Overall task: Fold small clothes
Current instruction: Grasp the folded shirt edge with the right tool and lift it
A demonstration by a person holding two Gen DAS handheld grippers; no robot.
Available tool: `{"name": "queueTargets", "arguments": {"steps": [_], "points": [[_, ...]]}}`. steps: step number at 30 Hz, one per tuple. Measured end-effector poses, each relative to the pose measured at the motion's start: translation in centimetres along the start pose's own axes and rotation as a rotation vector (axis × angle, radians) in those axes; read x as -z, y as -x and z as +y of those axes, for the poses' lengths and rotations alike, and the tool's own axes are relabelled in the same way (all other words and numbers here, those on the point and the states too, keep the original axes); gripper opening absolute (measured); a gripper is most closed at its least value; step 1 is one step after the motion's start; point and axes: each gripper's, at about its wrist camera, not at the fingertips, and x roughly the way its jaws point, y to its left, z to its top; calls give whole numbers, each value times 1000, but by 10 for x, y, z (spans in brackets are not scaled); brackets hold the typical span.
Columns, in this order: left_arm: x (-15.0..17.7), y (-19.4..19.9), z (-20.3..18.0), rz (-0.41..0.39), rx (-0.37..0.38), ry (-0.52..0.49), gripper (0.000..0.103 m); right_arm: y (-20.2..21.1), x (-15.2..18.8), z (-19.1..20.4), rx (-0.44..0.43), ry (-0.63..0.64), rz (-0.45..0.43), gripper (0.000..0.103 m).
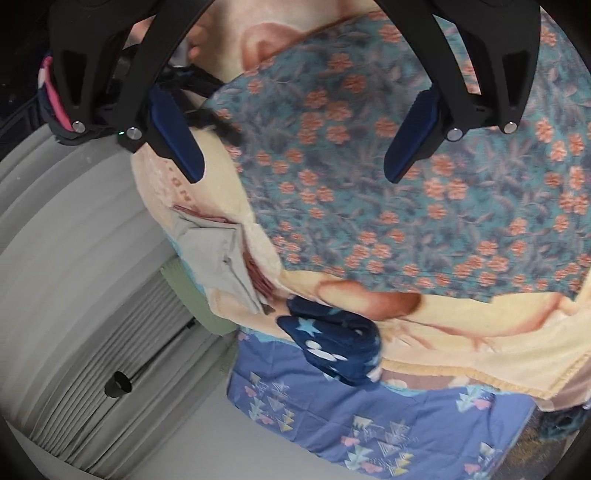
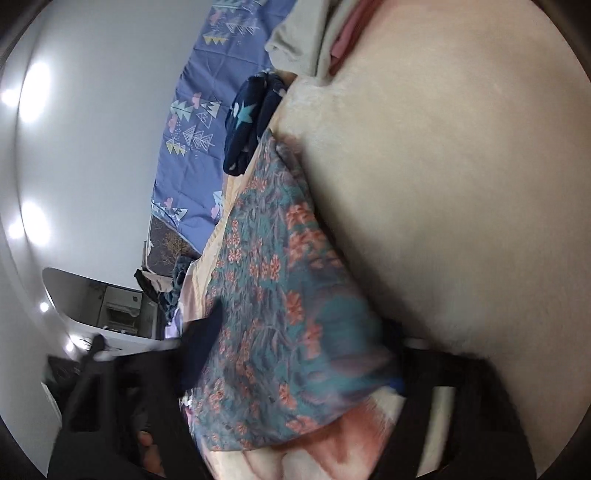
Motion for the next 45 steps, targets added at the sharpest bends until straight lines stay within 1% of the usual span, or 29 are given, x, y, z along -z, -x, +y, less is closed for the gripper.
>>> {"name": "queueTargets", "arguments": {"steps": [1, 2, 3, 5, 6, 9, 10, 12, 15, 19, 21, 22, 25, 27, 28, 29, 30, 32, 33, 34, 35, 36, 37, 38, 40, 41, 43, 44, 45], "points": [[-3, -6, -7, 12, 5, -11, 99, -3, 1, -4, 7, 8, -5, 27], [-4, -9, -13, 17, 2, -27, 99, -6, 2, -8, 8, 13, -14, 17], [-6, -13, -19, 22, -3, -46, 99, -6, 2, -10, 7, 24, -28, 13], [-12, -26, -31, 44, -20, -79, 99, -3, 7, -3, 30, 115, -73, 11], [-15, -31, -34, 57, -21, -83, 99, -2, 12, 6, 61, 192, -100, 11], [-28, -59, -44, 152, -9, -82, 99, -4, 24, 26, 139, 378, -157, 10], [-33, -72, -45, 193, -16, -74, 99, -4, 29, 34, 154, 441, -172, 10], [-40, -88, -47, 239, -37, -77, 99, -6, 39, 50, 178, 546, -200, 10], [-50, -116, -48, 296, -86, -94, 99, -12, 47, 59, 193, 638, -213, 10], [-57, -150, -51, 382, -116, -115, 99, -17, 47, 61, 191, 660, -207, 10], [-56, -173, -63, 456, -167, -196, 99, -18, 43, 57, 179, 643, -203, 10], [-54, -186, -71, 492, -213, -257, 99, -16, 44, 55, 175, 634, -201, 10], [-43, -228, -87, 577, -427, -454, 99, -15, 40, 48, 159, 602, -196, 10], [-36, -251, -88, 625, -538, -508, 99, -16, 37, 45, 153, 595, -192, 10], [-30, -265, -89, 647, -602, -554, 99, -16, 36, 44, 149, 593, -192, 10], [-27, -273, -89, 653, -644, -586, 100, -16, 34, 43, 145, 589, -189, 10], [-25, -280, -89, 656, -663, -601, 101, -17, 33, 42, 142, 583, -186, 10], [-22, -284, -94, 636, -676, -636, 99, -18, 29, 38, 130, 564, -177, 10], [-23, -282, -96, 625, -661, -646, 92, -18, 27, 37, 125, 555, -175, 10], [-27, -275, -98, 605, -621, -625, 73, -17, 24, 34, 116, 542, -172, 10], [-32, -268, -98, 575, -605, -589, 44, -17, 22, 33, 111, 534, -171, 10], [-39, -260, -97, 535, -611, -560, 32, -17, 21, 33, 107, 530, -171, 10], [-46, -250, -94, 497, -605, -539, 16, -17, 21, 32, 105, 530, -170, 10], [-51, -244, -91, 484, -587, -514, 13, -16, 20, 28, 104, 532, -170, 10], [-62, -227, -83, 457, -535, -447, 10, -16, 20, 29, 104, 540, -171, 10], [-67, -217, -79, 439, -521, -430, 8, -15, 20, 30, 105, 545, -172, 10], [-72, -201, -78, 399, -490, -397, 7, -15, 19, 33, 108, 558, -175, 10], [-77, -188, -73, 380, -462, -369, 7, -14, 19, 34, 107, 564, -177, 10], [-76, -178, -71, 362, -438, -343, 7, -14, 22, 35, 106, 568, -182, 10]]}}
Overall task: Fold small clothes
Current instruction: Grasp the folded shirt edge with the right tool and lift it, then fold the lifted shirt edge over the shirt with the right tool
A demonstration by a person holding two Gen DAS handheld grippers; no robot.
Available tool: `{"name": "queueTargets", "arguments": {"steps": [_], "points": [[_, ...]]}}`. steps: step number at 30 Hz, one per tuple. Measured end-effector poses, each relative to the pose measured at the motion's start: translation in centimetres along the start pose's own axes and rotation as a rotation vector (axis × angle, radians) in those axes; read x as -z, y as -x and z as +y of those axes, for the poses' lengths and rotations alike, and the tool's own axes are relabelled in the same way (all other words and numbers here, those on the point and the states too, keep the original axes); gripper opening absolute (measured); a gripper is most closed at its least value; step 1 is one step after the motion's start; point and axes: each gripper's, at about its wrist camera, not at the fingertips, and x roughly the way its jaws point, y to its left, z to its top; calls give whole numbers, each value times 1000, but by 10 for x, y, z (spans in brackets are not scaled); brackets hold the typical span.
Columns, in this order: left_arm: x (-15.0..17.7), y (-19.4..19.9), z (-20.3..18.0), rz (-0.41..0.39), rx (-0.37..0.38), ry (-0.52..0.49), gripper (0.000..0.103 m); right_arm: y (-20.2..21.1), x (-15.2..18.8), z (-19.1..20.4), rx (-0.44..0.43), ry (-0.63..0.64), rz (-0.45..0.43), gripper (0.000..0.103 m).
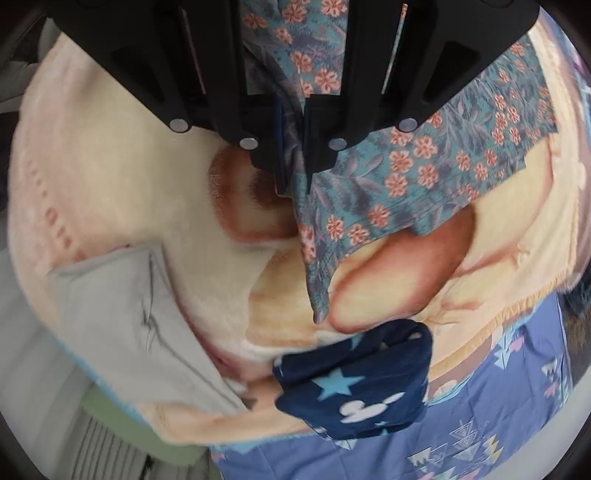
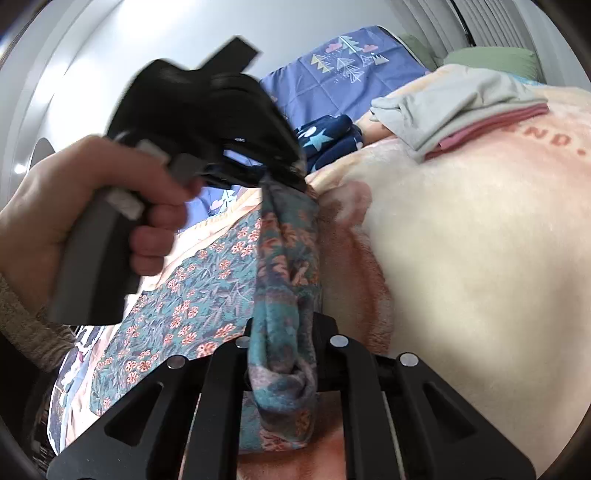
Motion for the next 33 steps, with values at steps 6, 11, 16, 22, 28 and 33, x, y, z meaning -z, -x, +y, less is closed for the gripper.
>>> {"name": "queueTargets", "arguments": {"steps": [6, 11, 16, 22, 28, 33], "points": [[16, 42, 43, -72, 143, 145, 7, 15, -9, 26, -34, 43, -24, 10], [27, 70, 82, -114, 197, 206, 7, 20, -14, 64, -71, 101, -35, 10], [37, 95, 124, -162, 226, 244, 7, 19, -11, 109, -114, 181, -31, 10], [60, 117, 182, -189, 237, 304, 7, 5, 4, 160, -189, 229, 17, 10], [87, 120, 239, -187, 229, 345, 7, -24, 25, 200, -255, 243, 94, 10], [105, 107, 285, -202, 239, 404, 7, -64, 48, 234, -283, 259, 184, 10]]}}
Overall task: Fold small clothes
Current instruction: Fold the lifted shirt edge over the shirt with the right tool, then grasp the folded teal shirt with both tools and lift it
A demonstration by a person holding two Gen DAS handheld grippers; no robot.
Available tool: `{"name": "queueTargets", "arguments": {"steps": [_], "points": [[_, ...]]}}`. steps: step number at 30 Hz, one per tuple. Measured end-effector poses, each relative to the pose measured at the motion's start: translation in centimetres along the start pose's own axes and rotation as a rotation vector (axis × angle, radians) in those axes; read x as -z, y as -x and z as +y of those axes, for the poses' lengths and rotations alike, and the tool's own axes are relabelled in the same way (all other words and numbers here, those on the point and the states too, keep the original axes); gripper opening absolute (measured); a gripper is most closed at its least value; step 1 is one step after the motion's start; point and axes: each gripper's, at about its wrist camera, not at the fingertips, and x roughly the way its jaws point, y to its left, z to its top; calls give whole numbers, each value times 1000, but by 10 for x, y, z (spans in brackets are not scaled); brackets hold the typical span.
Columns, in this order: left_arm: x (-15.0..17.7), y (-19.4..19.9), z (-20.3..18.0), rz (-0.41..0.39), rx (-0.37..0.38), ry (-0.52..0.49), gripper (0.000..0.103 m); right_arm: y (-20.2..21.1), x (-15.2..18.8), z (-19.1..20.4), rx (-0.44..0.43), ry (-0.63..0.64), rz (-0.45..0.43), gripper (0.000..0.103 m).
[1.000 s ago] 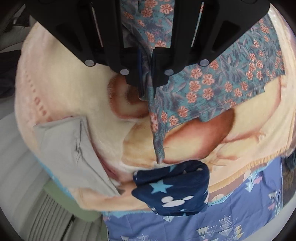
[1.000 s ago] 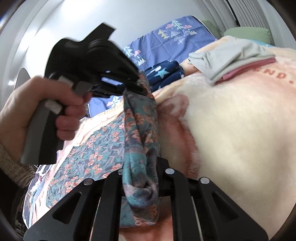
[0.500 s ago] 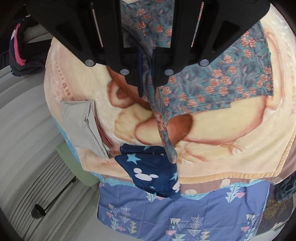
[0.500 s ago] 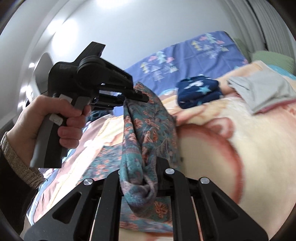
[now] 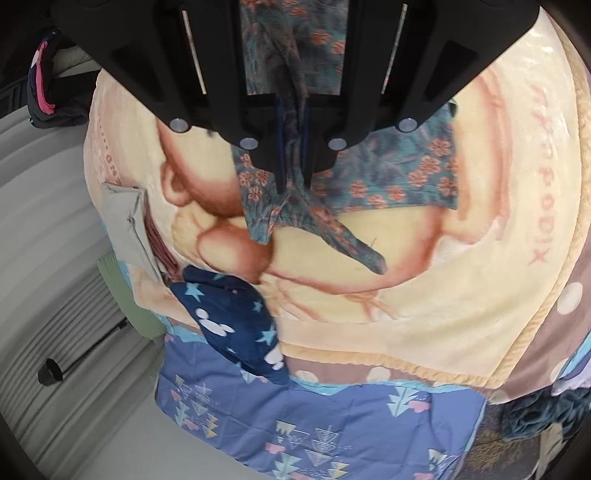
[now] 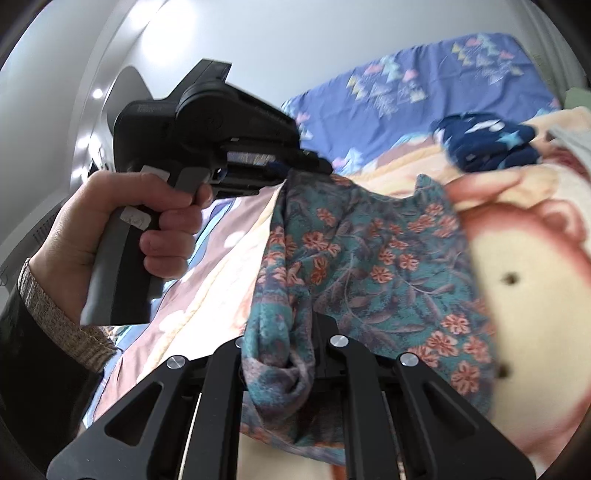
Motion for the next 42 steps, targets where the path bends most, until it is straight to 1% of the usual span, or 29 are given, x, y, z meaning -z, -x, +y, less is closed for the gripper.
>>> {"name": "queueTargets", "arguments": {"steps": [5, 8, 10, 13, 16, 17, 18, 19, 20, 21, 22, 23, 24, 26, 27, 28, 29, 31, 32, 33, 34, 35, 36, 38, 39, 40, 41, 42], "points": [[8, -11, 45, 17, -13, 25, 7, -35, 11, 5, -9, -6, 67, 10], [13, -15, 70, 16, -14, 54, 7, -54, 19, 11, 0, 9, 108, 10], [17, -18, 85, 12, -9, 77, 7, -61, 23, 15, 5, 16, 121, 11], [26, -20, 106, 6, -21, 92, 7, -65, 26, 19, 11, 26, 133, 13], [34, -22, 125, 10, -24, 124, 7, -64, 30, 25, 16, 59, 152, 19], [37, -20, 129, 2, -28, 136, 11, -62, 32, 26, -8, 57, 161, 32], [40, -17, 134, -6, -26, 147, 12, -60, 33, 27, -39, 58, 161, 49], [44, -12, 136, -15, -17, 152, 12, -56, 34, 32, -69, 77, 164, 55], [49, -6, 137, -27, -6, 153, 15, -53, 37, 39, -84, 112, 174, 57], [54, 1, 136, -33, -2, 148, 18, -49, 39, 45, -95, 140, 182, 57], [60, 9, 135, -43, 2, 142, 23, -42, 44, 52, -117, 169, 194, 57], [66, 17, 133, -54, 8, 137, 26, -33, 48, 55, -138, 174, 193, 57], [73, 26, 129, -64, 18, 130, 31, -21, 50, 53, -158, 154, 178, 57], [89, 45, 122, -94, 32, 114, 44, 3, 54, 46, -169, 117, 144, 57], [98, 54, 117, -104, 40, 108, 47, 13, 55, 41, -164, 99, 128, 57], [104, 59, 115, -108, 49, 108, 56, 26, 54, 32, -148, 66, 102, 57], [111, 63, 110, -111, 62, 112, 69, 36, 52, 23, -137, 35, 84, 57], [123, 66, 101, -108, 68, 107, 84, 52, 45, -2, -109, -41, 65, 59], [128, 63, 96, -90, 58, 97, 85, 57, 41, -17, -81, -88, 65, 63], [132, 58, 93, -68, 53, 97, 86, 61, 39, -30, -64, -128, 65, 66], [135, 51, 94, -45, 54, 109, 87, 64, 32, -52, -57, -203, 57, 66], [138, 43, 96, -13, 64, 135, 87, 65, 28, -70, -68, -269, 49, 67], [140, 34, 100, 17, 77, 164, 88, 67, 22, -94, -77, -354, 36, 72], [143, 15, 109, 80, 97, 235, 89, 70, 13, -123, -67, -431, 30, 74], [145, 8, 112, 102, 112, 259, 90, 69, 9, -131, -68, -449, 36, 74], [145, 0, 117, 122, 143, 292, 91, 64, 3, -140, -67, -456, 59, 74], [144, -3, 119, 123, 157, 302, 95, 53, -4, -147, -71, -452, 102, 76], [143, -6, 121, 117, 178, 311, 97, 41, -9, -152, -100, -451, 141, 76]]}}
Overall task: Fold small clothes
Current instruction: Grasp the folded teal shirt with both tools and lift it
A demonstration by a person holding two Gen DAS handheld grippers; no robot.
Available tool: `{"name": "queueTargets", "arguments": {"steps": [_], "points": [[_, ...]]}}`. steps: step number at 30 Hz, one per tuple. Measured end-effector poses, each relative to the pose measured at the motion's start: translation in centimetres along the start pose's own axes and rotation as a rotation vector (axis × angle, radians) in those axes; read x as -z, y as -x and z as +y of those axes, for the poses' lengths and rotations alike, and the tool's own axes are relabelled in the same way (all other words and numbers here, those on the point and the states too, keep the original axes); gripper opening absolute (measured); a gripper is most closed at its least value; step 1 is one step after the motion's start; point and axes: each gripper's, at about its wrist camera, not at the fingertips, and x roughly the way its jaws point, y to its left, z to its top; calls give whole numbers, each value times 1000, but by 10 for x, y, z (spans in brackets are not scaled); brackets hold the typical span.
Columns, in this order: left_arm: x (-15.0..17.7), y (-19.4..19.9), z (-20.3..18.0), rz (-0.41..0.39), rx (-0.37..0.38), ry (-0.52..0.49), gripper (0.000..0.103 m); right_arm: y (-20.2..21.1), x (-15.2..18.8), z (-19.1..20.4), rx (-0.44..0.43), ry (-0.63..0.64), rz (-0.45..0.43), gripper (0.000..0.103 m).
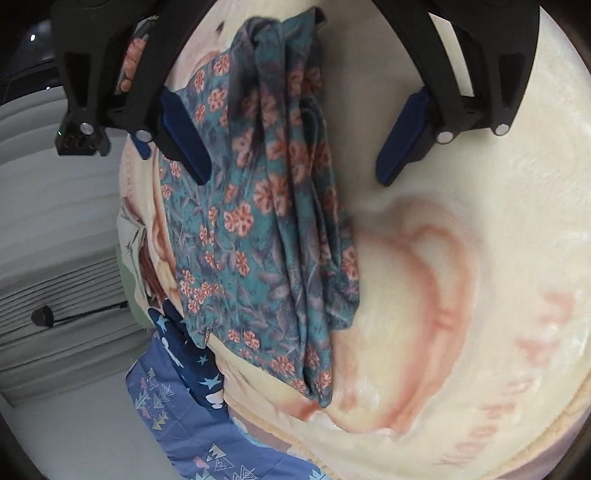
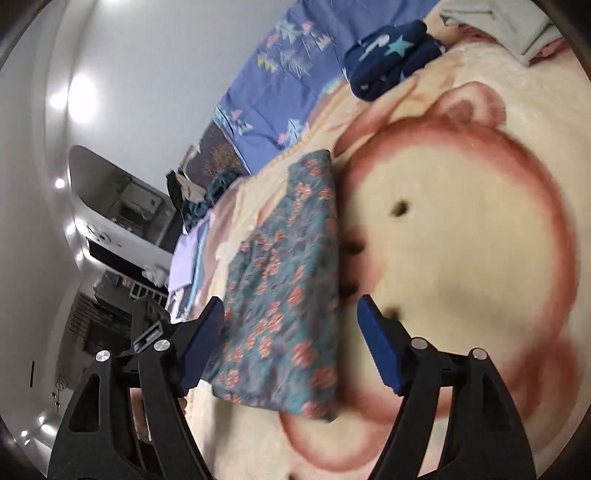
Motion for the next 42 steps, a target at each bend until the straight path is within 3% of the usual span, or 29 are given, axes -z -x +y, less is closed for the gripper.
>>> {"name": "queueTargets", "arguments": {"steps": [3, 6, 16, 21, 24, 27, 31, 33, 37, 39, 42], "points": [[-9, -6, 4, -5, 61, 37, 99, -36, -15, -14, -43, -47, 149, 76], [-18, -11, 1, -5, 122, 33, 99, -66, -27, -20, -54, -61, 233, 76], [-40, -39, -3, 3, 194, -40, 99, -109, -52, -19, -95, -29, 240, 76], [-40, -44, -6, -61, 196, -92, 99, -120, -48, -12, -75, 58, 204, 76], [-29, -43, -8, -146, 189, -151, 97, -126, -39, -3, -40, 167, 146, 76], [-18, -44, -12, -223, 146, -208, 89, -124, -32, 2, -2, 240, 111, 71], [-17, -41, -6, -263, 107, -182, 58, -125, -26, 10, 76, 310, 72, 59], [-19, -42, -4, -266, 109, -178, 51, -128, -23, 15, 101, 351, 58, 51], [-17, -44, -10, -268, 130, -211, 26, -136, -22, 21, 145, 397, 39, 35], [-16, -43, -10, -278, 134, -220, 23, -134, -22, 21, 147, 401, 26, 26], [-15, -42, -13, -287, 127, -237, 21, -132, -19, 23, 160, 426, 2, 22]]}}
